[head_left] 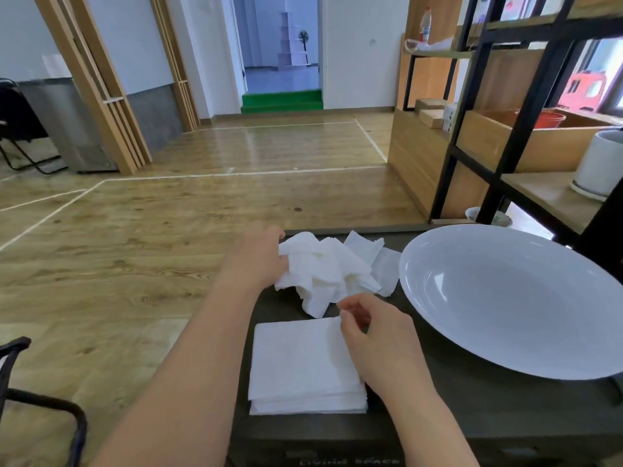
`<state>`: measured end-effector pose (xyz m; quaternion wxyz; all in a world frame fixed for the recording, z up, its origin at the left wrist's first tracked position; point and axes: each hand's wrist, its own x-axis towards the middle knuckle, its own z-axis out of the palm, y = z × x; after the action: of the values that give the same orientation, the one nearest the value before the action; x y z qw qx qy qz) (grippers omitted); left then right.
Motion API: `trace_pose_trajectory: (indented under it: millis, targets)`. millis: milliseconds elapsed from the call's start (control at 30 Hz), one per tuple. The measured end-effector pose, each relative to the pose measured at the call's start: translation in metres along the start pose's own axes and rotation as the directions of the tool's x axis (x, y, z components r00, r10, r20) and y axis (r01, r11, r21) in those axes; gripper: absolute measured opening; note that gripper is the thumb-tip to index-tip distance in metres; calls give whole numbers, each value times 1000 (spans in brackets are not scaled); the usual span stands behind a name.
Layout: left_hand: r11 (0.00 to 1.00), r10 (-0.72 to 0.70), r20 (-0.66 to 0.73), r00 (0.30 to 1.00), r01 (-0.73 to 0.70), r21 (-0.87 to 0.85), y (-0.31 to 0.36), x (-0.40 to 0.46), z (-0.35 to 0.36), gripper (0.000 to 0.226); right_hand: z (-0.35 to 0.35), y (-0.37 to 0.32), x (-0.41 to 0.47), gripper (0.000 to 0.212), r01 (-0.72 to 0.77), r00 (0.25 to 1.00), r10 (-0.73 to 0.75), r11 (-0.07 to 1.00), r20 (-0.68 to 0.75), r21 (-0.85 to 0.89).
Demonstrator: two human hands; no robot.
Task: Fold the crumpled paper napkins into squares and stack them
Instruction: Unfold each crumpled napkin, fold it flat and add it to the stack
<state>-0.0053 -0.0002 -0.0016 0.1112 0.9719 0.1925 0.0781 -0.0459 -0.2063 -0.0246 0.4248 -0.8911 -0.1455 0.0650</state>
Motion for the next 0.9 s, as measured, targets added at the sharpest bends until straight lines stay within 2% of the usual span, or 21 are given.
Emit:
trace_pose_trajectory:
  millis: [33,100,200,267,333,400,500,567,600,667,733,800,867,900]
  targets:
    - [999,2,52,999,-4,37,0,7,4,37,0,1,2,19,4,1000,-4,1000,-1,6]
    - [996,2,57,998,-8,91,-3,17,11,29,-3,4,6,17,4,1000,-4,999,-8,37]
    - [988,16,-89,996,-2,153,-4,17,8,30,-7,8,7,17,4,999,0,996,-37,87]
    - [995,19,-217,976,3,97,-3,4,-7,31,-13,8,7,20,0,998,8,991,-60,134]
    - [998,53,-340,939,-39,48,-1,-16,-26,31,-18,8,8,32,12,996,7,978,-89,208]
    - [994,91,-397,913,-106,-16,5,-43,-47,28,-20,7,8,58,72,991,-39,960,-126,271]
    - [968,94,-278,956,-153,-198,17,-92,-73,14,-20,1,0,80,227,971,-190,922,-144,314]
    - [938,109,-119,987,-142,-315,23,-118,-79,10,-21,-3,-5,73,290,957,-264,902,-123,320]
    - [912,117,-61,991,-132,-389,24,-127,-79,9,-22,-3,-7,58,300,954,-283,896,-101,326]
    - [838,108,-37,994,-111,-534,24,-139,-72,9,-24,-5,-11,22,261,963,-266,894,-37,365]
    - [761,20,-77,997,-65,-646,20,-144,-60,10,-26,-6,-15,26,217,974,-226,902,-21,374]
    - [637,-99,-94,991,-9,-771,13,-144,-43,10,-29,-7,-17,33,176,983,-181,916,-21,360]
    - [525,-213,-66,975,58,-849,10,-142,-25,17,-30,-5,-17,33,117,989,-141,930,46,350]
    - [513,-254,-50,966,91,-854,9,-142,-16,23,-30,-4,-18,32,74,989,-112,939,95,336]
